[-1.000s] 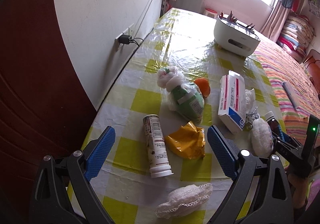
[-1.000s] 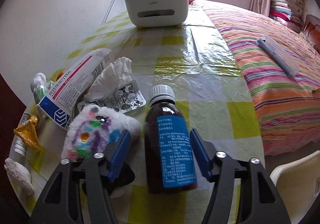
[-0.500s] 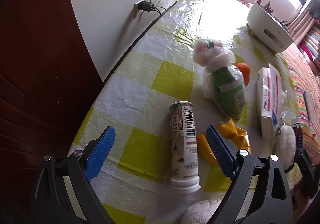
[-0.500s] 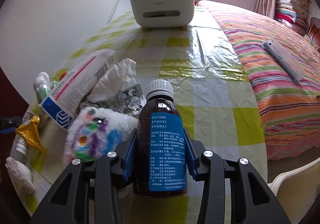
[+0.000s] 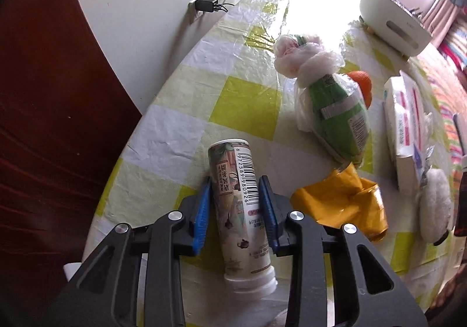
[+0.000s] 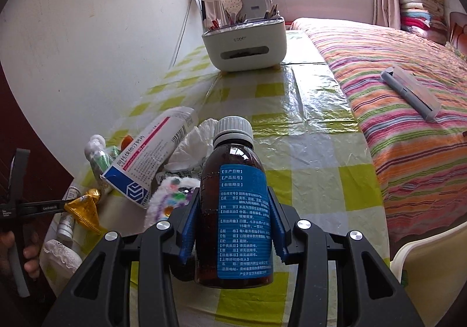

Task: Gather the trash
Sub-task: 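Close the left tool on the white cylindrical tube and lift it, then carry the tube with the left tool while the right tool carries the bottle toward the basin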

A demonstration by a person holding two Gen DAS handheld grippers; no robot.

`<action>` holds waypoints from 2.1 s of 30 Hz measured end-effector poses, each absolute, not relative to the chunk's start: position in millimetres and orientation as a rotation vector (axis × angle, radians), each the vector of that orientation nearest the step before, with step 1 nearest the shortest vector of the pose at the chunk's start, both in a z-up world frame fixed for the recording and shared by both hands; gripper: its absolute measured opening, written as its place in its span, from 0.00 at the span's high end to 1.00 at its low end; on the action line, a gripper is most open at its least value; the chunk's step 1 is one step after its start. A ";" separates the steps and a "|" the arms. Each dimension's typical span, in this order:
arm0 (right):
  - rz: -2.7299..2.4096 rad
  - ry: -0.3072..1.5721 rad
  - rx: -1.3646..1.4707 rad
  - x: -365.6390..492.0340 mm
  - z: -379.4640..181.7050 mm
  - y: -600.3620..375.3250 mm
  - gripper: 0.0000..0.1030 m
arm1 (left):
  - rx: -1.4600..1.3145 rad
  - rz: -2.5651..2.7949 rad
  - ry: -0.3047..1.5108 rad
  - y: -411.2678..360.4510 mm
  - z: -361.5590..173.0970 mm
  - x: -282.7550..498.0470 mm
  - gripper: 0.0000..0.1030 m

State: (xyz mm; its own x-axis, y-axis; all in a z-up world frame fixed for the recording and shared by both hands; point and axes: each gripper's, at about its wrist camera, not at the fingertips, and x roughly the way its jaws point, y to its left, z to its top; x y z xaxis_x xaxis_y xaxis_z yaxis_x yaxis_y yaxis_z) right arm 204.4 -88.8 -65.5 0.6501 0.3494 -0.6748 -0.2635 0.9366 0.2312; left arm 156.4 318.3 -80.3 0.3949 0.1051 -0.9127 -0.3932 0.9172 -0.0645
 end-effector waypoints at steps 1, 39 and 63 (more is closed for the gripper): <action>0.349 0.785 0.120 203.6 -64.3 -89.6 0.60 | -0.291 0.321 1.116 316.6 -79.4 154.5 0.70; 0.253 0.690 0.219 169.4 -44.7 -169.1 0.60 | -0.186 0.057 0.878 177.5 6.3 146.4 0.72; 0.143 0.657 0.271 135.9 -44.2 -244.1 0.60 | -0.101 -0.196 0.866 55.8 16.5 136.3 0.72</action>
